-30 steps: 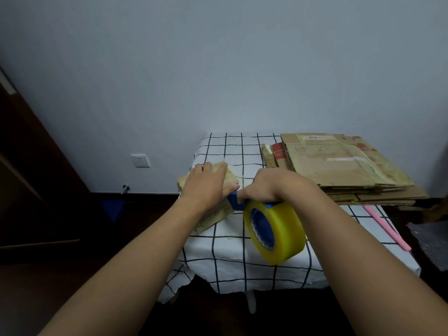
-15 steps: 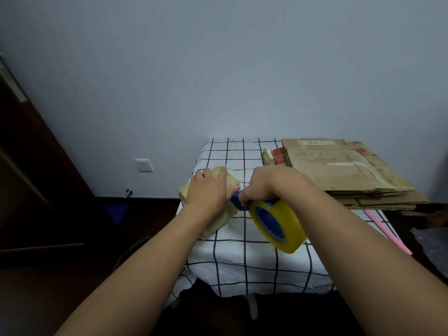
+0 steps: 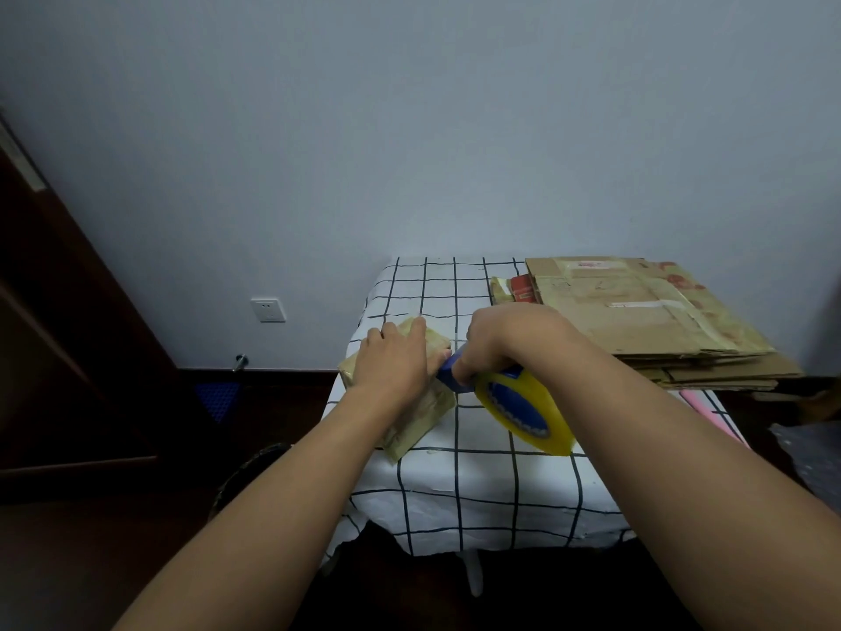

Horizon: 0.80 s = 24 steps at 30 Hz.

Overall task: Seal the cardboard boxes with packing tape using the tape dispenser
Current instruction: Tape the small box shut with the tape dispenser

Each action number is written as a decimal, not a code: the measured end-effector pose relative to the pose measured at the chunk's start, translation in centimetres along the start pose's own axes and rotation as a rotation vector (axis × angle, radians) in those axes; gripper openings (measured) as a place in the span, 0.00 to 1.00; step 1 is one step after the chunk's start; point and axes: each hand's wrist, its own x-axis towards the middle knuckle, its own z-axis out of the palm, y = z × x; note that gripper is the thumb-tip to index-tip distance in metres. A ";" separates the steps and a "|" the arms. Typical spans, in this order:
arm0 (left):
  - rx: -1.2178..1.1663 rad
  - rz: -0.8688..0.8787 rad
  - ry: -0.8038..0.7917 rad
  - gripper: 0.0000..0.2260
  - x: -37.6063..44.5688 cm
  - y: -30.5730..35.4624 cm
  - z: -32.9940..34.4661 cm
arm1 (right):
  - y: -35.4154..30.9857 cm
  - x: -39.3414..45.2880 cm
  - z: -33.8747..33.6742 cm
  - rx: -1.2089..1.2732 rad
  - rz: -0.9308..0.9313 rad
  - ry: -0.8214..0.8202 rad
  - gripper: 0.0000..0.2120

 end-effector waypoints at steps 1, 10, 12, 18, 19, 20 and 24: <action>0.000 -0.005 0.001 0.27 0.1 0.0 0.1 | -0.1 0.1 0.0 -0.007 0.004 0.003 0.18; -0.132 -0.083 0.121 0.24 0.5 -0.5 -1.4 | 0.4 0.6 1.9 -0.105 0.068 -0.037 0.15; -0.181 -0.079 0.222 0.27 1.9 -2.2 -3.6 | 2.0 0.4 3.6 -0.102 0.107 -0.002 0.13; -0.175 -0.007 0.146 0.32 2.9 -5.0 -4.1 | 4.4 0.3 3.8 0.139 0.091 0.164 0.30; -0.155 0.028 0.119 0.33 2.8 -5.1 -3.5 | 4.4 0.2 4.0 0.156 0.082 0.187 0.34; -0.128 0.056 0.098 0.34 2.7 -5.2 -3.0 | 4.4 0.2 4.2 0.187 0.074 0.217 0.37; -0.062 0.128 0.027 0.36 2.6 -5.9 -1.4 | 4.9 0.5 5.5 0.402 0.070 0.353 0.34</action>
